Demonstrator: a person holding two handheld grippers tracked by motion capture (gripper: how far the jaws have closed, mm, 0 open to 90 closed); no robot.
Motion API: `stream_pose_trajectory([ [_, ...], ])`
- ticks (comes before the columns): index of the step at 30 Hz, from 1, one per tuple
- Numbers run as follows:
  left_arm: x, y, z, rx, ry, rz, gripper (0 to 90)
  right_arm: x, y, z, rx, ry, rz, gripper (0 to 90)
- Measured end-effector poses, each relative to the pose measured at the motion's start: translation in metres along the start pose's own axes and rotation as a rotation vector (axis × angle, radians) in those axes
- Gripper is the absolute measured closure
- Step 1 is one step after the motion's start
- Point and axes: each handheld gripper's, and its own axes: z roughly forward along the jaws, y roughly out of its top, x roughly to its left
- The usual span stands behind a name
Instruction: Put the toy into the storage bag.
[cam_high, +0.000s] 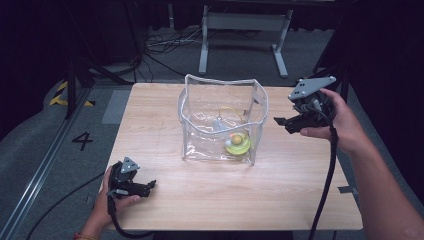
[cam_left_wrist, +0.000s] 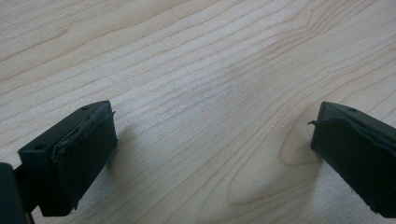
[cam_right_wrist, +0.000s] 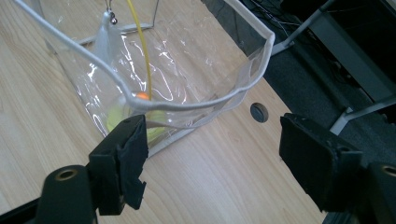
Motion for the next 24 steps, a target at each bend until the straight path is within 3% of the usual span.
stream_pose_trajectory([
  [10,0.000,0.000,0.000,0.000,0.000,0.000,0.6,0.011,-0.032,0.005,0.018,0.015,0.004,23.9],
  [14,0.000,0.000,0.000,0.000,0.000,0.000,0.6,0.017,-0.052,0.013,0.052,-0.002,0.006,23.9],
  [24,0.000,0.000,0.000,0.000,0.001,-0.002,0.5,0.022,-0.083,0.027,0.088,0.002,0.028,23.8],
])
